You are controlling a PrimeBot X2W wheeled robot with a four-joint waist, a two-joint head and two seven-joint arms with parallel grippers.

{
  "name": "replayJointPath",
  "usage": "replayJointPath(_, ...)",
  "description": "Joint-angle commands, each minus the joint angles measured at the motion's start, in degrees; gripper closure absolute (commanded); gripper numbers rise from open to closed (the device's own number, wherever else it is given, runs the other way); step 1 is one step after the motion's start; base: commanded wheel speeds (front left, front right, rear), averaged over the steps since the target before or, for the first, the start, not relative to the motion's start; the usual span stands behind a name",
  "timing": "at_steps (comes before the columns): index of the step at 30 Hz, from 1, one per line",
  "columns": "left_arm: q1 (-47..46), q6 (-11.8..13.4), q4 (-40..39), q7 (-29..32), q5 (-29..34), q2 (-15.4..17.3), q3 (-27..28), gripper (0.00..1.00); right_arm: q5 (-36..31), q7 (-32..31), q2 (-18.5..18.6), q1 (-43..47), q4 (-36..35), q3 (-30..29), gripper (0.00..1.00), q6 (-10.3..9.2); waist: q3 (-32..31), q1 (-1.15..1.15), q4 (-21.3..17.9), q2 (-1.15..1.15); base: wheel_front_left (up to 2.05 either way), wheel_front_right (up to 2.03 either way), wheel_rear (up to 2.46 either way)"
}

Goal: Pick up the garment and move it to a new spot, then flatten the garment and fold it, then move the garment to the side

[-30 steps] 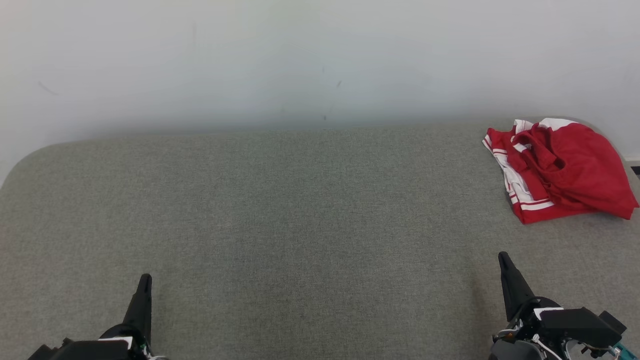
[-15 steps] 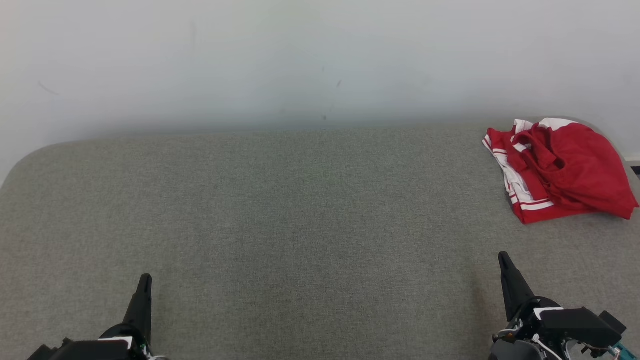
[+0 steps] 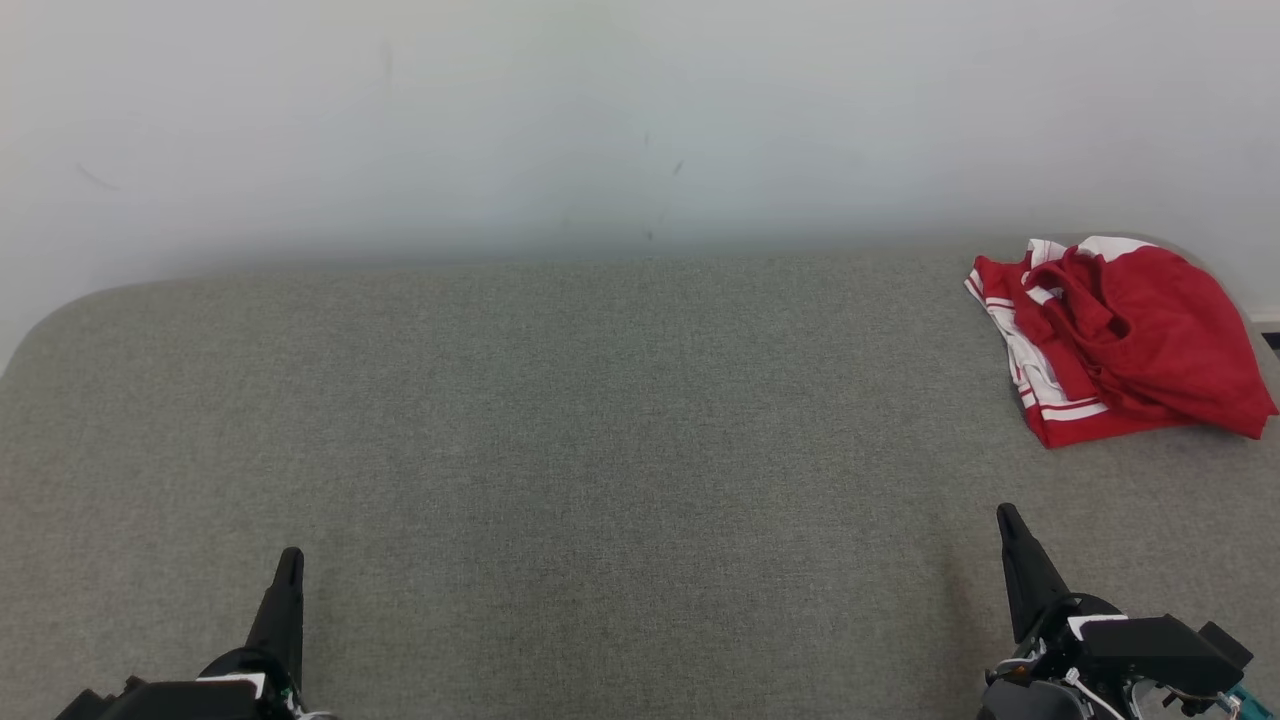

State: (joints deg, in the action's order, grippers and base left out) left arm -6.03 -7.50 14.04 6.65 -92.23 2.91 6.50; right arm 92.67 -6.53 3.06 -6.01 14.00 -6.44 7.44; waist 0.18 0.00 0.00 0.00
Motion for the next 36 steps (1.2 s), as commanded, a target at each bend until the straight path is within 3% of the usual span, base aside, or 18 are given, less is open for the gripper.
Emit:
replayJointPath(1,-0.5,-0.1,0.1,0.0,-0.4,-0.1,0.2,1.0,-0.3,-0.1,-0.1,-0.5,0.0,-0.1,1.0,0.08,0.0,0.0,0.0,0.0,0.0,0.0,0.0)
replayJointPath(36,-0.5,-0.1,0.0,0.0,-0.4,-0.1,0.2,1.0,-0.4,-0.1,-0.2,-0.5,0.0,-0.1,1.0,0.08,0.0,0.0,0.0,0.0,0.0,0.0,0.0)
